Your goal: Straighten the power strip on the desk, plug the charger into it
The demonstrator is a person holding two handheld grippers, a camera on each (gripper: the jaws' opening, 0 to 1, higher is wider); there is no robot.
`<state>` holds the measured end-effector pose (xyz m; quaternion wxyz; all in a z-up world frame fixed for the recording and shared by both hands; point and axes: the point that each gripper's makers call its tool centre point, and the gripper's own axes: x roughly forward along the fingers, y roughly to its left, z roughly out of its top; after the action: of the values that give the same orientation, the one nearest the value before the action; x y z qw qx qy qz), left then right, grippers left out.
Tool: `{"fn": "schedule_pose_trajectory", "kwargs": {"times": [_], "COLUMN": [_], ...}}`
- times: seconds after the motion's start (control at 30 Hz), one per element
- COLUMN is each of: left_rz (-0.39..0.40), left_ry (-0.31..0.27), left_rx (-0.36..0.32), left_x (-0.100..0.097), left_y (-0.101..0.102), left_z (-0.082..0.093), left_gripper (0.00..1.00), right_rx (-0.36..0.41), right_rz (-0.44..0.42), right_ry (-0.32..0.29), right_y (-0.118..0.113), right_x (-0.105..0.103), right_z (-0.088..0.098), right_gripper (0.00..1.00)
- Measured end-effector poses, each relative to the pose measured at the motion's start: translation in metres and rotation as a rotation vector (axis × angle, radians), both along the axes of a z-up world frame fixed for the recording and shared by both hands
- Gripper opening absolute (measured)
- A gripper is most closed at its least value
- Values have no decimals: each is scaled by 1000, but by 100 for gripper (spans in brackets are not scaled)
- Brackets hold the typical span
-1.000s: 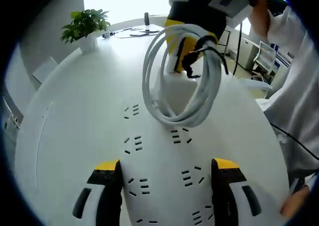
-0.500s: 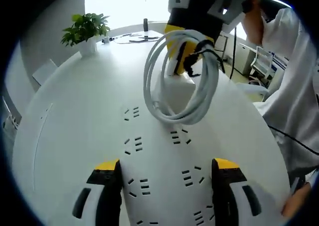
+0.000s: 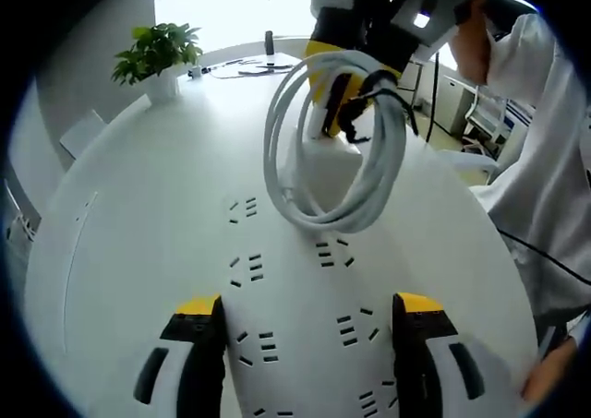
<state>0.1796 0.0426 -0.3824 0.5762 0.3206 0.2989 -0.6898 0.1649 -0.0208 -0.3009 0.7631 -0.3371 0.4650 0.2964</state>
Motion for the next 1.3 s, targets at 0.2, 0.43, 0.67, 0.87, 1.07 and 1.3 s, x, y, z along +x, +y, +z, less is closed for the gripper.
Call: {"fn": "schedule_pose_trajectory", "kwargs": {"times": [0.2, 0.43, 0.67, 0.87, 1.07, 1.3], "left_rz": [-1, -1, -2, -7, -13, -34], "left_ry": [-3, -6, -10, -10, -12, -9], "left_rx": [3, 6, 12, 6, 5, -15], "left_x": [-1, 0, 0, 0, 0, -1], "left_y": [-1, -1, -1, -2, -2, -6], "left_z": [-1, -1, -1, -1, -2, -2], "left_gripper": [75, 75, 75, 75, 76, 77], "right_rx": [75, 51, 9, 60, 50, 146], "right_rz": [-24, 54, 113, 114, 181, 93], "right_ry": [52, 44, -7, -6, -40, -24], "right_y": [-2, 0, 1, 0, 2, -2], "right_x": [1, -1, -2, -2, -4, -2], "right_z": [-1, -2, -2, -1, -2, -1], "right_gripper": [1, 1, 1, 1, 1, 1]}}
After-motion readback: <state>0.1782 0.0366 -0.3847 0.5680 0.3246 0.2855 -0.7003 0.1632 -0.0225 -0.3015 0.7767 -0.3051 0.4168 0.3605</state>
